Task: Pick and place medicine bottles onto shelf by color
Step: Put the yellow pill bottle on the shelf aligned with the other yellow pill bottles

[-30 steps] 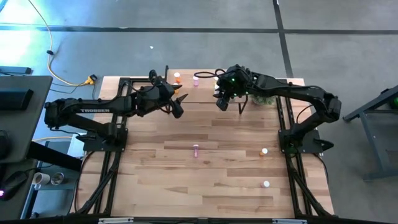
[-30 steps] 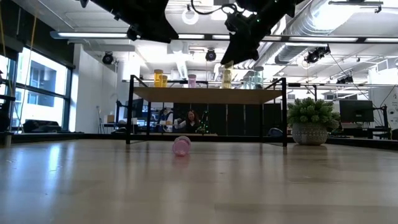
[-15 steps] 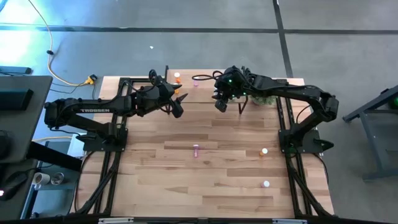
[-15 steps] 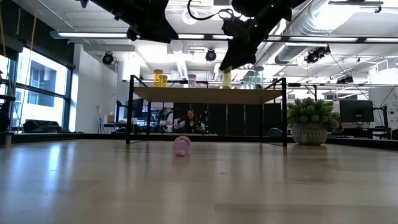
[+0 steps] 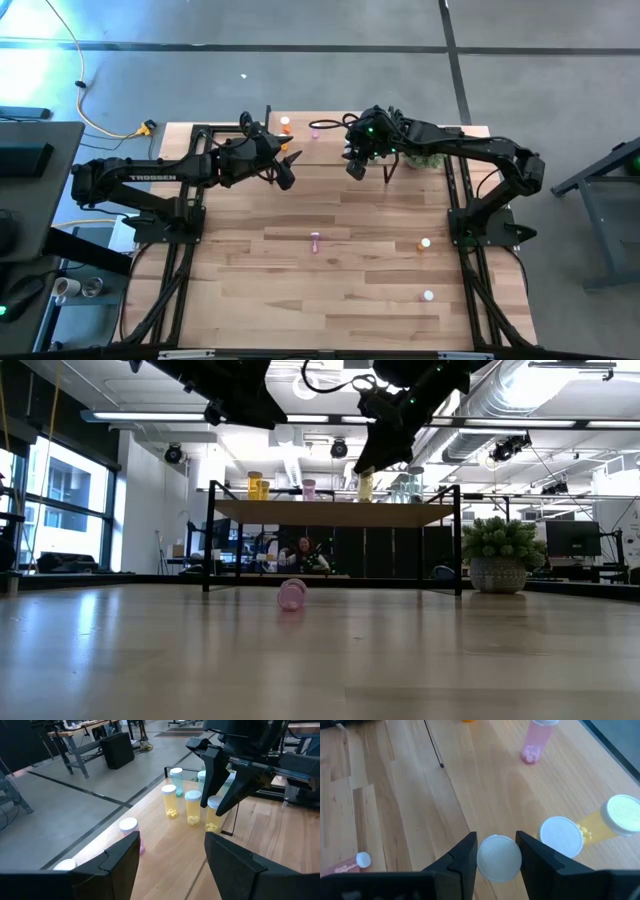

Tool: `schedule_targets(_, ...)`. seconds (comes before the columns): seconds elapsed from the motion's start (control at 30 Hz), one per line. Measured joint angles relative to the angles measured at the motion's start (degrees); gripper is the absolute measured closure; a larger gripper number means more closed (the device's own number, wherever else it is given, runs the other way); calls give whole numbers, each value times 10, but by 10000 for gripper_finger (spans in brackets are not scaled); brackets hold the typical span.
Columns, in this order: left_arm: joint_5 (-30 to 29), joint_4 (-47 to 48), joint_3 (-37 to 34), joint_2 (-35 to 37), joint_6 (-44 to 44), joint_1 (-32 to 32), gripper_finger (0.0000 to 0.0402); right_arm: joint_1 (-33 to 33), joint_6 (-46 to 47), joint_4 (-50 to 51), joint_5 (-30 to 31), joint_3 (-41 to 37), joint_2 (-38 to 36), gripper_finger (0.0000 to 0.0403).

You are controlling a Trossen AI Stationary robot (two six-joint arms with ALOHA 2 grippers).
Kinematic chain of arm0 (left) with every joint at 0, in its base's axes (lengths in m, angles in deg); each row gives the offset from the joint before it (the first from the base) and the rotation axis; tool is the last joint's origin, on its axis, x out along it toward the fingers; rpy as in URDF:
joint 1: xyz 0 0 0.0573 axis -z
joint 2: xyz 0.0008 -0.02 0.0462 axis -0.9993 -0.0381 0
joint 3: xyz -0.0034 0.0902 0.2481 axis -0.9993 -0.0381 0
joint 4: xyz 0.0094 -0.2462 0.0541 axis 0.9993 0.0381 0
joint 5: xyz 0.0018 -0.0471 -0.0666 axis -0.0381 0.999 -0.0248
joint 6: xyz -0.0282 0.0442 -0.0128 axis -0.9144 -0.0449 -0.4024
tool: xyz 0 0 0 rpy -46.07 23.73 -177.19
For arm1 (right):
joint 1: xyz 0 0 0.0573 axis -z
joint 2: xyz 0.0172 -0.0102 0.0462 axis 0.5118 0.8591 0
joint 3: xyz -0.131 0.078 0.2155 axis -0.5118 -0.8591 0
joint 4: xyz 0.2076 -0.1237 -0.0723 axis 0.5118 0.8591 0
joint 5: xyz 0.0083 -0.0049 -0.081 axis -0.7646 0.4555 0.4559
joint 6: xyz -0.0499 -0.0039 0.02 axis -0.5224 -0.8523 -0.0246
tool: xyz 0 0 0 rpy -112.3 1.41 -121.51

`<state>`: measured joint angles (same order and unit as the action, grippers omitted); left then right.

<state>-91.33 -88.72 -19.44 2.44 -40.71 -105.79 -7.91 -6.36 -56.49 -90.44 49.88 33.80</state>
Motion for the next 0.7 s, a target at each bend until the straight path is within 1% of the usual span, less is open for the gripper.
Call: schedule_targets(0.7,0,0,0,0,0,0,190,0,-4,-1,5,0,0,283)
